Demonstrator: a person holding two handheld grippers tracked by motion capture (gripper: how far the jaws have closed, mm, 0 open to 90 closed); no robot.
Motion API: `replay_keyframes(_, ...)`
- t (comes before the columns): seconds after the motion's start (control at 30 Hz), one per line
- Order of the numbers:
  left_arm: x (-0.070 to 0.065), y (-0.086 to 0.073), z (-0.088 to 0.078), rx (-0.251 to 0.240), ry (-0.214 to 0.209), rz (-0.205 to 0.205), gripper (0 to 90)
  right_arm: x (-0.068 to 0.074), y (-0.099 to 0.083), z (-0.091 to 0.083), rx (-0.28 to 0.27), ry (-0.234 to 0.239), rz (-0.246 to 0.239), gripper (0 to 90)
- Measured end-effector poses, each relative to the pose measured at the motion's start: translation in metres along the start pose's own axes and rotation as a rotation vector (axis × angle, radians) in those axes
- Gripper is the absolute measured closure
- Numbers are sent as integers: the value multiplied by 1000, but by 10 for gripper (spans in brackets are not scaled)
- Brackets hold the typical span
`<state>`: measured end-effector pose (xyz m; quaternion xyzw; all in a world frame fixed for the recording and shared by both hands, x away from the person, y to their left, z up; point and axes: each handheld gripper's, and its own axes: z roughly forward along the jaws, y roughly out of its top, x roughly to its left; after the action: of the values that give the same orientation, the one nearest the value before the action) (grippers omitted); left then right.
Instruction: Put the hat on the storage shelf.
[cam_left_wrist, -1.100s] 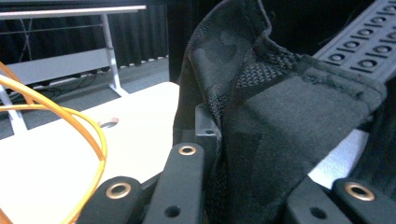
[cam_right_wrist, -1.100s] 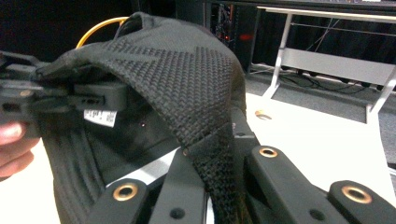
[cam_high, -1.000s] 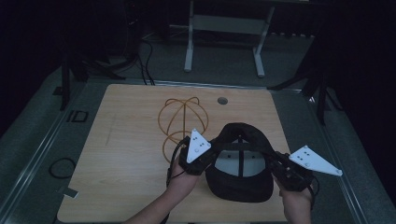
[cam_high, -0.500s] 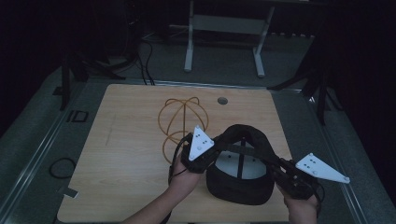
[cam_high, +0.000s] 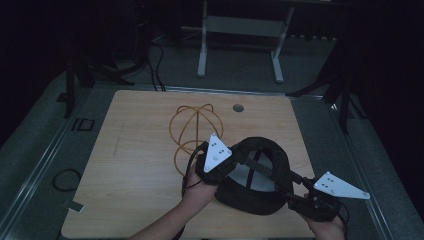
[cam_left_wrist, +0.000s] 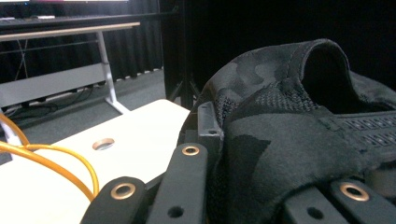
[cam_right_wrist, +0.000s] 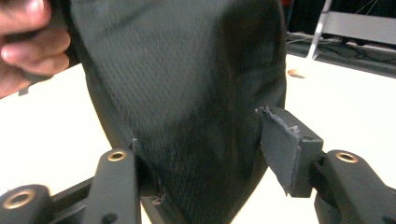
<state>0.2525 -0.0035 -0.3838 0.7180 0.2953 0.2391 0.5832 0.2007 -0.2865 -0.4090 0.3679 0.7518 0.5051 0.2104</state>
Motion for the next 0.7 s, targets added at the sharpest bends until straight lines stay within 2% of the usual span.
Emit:
replay_keyframes(0.17, 1, 6, -5, -20, 1, -2, 891, -5, -13, -6, 6, 27, 8, 431)
replay_keyframes(0.27, 2, 7, -7, -28, -4, 6, 891, -11, -23, -12, 23, 42, 30, 421)
replay_keyframes(0.4, 1, 7, -8, -29, 3, 15, 891, -21, -34, -21, 49, 38, 34, 417)
replay_keyframes(0.53, -1, 6, -7, -30, -14, 10, 890, -29, -38, -32, 51, 45, 40, 415)
replay_keyframes(0.6, 0, 7, -7, -34, -16, 7, 890, -31, -39, -38, 63, 21, 22, 431)
replay_keyframes(0.7, 2, 7, -8, -41, -33, 4, 891, -38, -39, -48, 59, 23, 26, 431)
